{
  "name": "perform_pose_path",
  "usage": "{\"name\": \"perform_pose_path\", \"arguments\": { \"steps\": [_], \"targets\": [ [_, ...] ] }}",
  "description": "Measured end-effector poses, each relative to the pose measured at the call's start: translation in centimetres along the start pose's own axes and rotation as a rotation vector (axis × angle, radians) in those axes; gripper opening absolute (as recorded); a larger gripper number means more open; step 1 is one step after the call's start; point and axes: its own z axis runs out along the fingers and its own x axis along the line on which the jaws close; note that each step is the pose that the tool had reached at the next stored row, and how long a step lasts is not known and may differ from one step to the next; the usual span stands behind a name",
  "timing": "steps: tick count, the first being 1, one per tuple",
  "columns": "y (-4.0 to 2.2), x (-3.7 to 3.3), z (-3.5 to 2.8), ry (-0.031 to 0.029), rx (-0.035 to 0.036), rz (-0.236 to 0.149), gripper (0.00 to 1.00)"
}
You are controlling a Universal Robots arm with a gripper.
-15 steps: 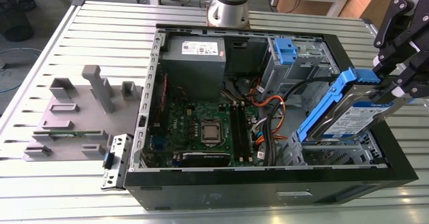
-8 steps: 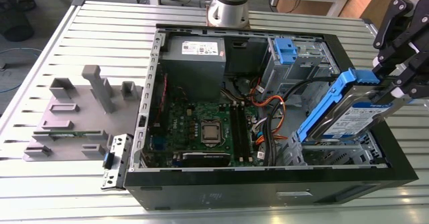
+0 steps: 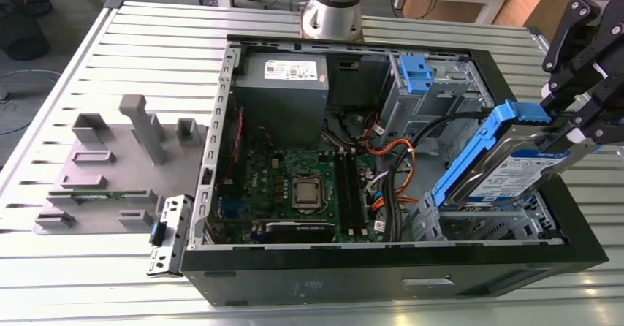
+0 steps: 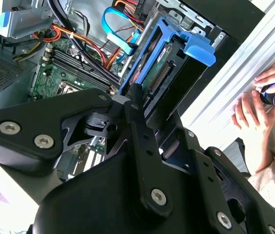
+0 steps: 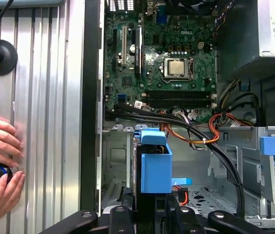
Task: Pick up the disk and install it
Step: 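Insert the disk into the insertion slot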
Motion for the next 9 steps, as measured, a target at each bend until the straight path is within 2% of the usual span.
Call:
{"name": "perform_pose_path", "arguments": {
  "steps": [9],
  "targets": [
    [-0.05,0.01,0.74,-0.0001,0.0000,0.000,0.35]
  ]
}}
